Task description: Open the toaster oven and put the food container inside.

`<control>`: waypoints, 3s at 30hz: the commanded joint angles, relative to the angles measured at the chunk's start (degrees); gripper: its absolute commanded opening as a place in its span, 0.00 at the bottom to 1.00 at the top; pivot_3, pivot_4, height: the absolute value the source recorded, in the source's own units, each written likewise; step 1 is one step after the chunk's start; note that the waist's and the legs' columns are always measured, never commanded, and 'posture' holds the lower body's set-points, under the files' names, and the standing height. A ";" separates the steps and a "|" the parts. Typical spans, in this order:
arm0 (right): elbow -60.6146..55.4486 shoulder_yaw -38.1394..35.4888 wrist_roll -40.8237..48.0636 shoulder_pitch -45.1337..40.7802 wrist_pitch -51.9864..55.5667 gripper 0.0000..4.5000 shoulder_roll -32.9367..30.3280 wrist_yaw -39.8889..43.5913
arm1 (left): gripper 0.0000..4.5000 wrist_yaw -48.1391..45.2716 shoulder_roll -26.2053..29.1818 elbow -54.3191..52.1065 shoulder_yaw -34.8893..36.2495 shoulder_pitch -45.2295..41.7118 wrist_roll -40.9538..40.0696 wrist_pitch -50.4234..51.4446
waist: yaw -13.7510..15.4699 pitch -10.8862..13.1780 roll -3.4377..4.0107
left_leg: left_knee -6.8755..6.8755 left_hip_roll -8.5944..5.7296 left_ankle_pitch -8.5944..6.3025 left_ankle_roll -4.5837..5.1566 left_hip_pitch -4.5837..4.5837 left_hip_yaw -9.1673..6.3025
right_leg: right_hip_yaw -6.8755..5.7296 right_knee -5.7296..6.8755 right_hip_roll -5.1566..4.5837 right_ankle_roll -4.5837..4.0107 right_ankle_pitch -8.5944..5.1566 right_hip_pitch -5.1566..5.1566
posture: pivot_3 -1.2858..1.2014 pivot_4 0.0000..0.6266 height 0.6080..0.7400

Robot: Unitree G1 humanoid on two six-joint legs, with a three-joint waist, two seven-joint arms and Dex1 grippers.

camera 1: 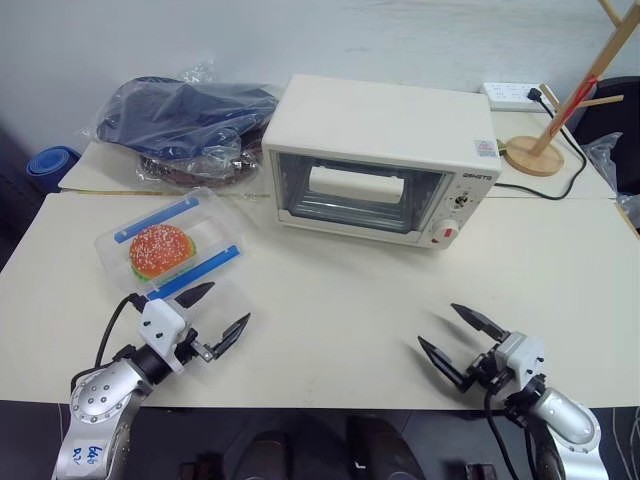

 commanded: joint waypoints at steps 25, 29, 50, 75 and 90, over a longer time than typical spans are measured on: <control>-14.88 7.98 10.49 -36.78 38.43 0.99 -0.58 -9.92 | 1.00 -12.15 14.35 -8.81 9.38 -8.61 -27.52 22.95 | -0.25 0.00 0.04 | 0.04 -0.01 0.06 -0.13 -0.30 -0.30 | -0.32 -0.03 -0.05 -0.07 -0.04 -0.18 | 0.52 0.24 1.00; -16.79 9.62 9.49 -35.80 35.52 0.99 -1.09 -5.07 | 1.00 -10.94 13.63 -9.23 9.66 -8.71 -27.90 23.40 | -0.17 0.01 0.05 | 0.03 0.00 0.09 -0.16 -0.28 -0.31 | -0.33 0.06 -0.02 -0.07 -0.04 -0.22 | 0.52 0.24 1.00; -17.60 13.05 -0.62 -25.08 22.97 1.00 -4.96 3.78 | 0.01 -12.44 8.11 23.18 -7.87 -49.38 -13.38 19.82 | -0.27 0.02 0.02 | 0.14 -0.06 0.35 -0.54 -0.34 -0.13 | -0.42 0.19 0.14 0.02 0.01 -0.24 | 0.52 0.24 1.00; -20.81 -4.33 16.12 -9.06 23.25 1.00 -7.20 4.35 | 0.09 -5.64 3.24 10.17 -17.14 -33.24 3.84 20.25 | 1.23 0.02 0.03 | 0.70 -0.08 -0.03 0.10 -0.15 -0.21 | -0.23 0.08 0.02 0.27 0.11 0.22 | 0.52 0.24 1.00; -12.60 4.86 14.35 -22.48 17.45 1.00 -4.34 18.33 | 1.00 9.83 8.43 -9.83 43.91 0.54 -31.23 44.62 | 1.36 0.03 -0.03 | 0.71 -0.03 -0.08 0.08 -0.33 -0.39 | -0.40 0.05 -0.09 0.14 0.05 0.10 | 0.52 0.24 1.00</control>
